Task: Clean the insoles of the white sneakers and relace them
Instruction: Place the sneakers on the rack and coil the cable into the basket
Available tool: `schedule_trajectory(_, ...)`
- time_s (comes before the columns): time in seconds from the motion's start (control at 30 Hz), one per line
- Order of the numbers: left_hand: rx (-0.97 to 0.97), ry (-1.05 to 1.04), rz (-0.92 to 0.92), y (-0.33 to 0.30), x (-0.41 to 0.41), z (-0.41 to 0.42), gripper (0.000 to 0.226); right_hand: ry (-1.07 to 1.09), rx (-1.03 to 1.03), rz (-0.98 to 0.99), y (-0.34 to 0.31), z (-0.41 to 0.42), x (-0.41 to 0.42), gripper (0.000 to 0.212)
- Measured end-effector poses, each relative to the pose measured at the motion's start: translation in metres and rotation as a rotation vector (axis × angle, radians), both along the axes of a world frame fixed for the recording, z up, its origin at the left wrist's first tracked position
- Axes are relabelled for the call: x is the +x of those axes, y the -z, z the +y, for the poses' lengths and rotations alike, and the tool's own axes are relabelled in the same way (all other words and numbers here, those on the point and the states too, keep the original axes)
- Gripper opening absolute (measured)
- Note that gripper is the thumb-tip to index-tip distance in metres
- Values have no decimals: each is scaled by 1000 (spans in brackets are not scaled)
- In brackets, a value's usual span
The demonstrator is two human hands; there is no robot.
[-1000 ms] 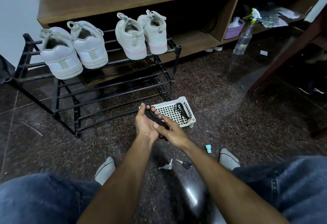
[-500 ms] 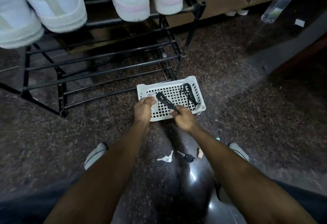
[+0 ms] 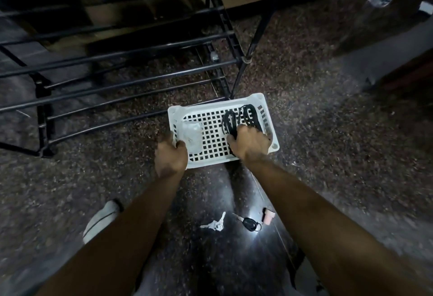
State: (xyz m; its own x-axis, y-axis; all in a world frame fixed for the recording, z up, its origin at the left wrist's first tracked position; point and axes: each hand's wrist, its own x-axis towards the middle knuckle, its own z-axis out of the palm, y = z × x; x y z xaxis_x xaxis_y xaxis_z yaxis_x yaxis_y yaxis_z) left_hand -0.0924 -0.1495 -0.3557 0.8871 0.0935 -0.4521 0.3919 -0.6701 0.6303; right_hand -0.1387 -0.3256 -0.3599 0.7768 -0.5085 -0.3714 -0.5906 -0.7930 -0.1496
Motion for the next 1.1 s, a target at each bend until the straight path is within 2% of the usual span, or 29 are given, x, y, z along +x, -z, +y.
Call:
schedule_trajectory(0.23,12,5,-44,7,2,1,38,-106,-78,-28,12,-6,4,31)
schedule_trajectory(0.37,-79,-39,-49,8,2,6,40,-83,-84,-31,13,-8,7,33)
schedule_trajectory(0.47,-122,-185,-88,2,3,16,32,-33,-64,-191,8,-4,-4,33)
schedule_trajectory(0.57,-102,-358,-136,-5,-5,33,25,-23,76,-449,5,10,-31,23)
schedule_trajectory(0.67,-32,-383,-102,-1,-22,56,24,-95,169,-534,5,35,-74,16)
schedule_trajectory(0.73,-6,-340,-75,7,-35,68,23,-77,169,-461,8,46,-105,12)
schedule_trajectory(0.83,123,-185,-11,16,-68,76,33,-51,187,-194,12,52,-145,19)
schedule_trajectory(1.0,172,329,139,32,-135,77,26,-125,156,66,17,59,-194,31)
schedule_trajectory(1.1,254,668,82,40,-163,65,24,-92,151,156,25,62,-211,42)
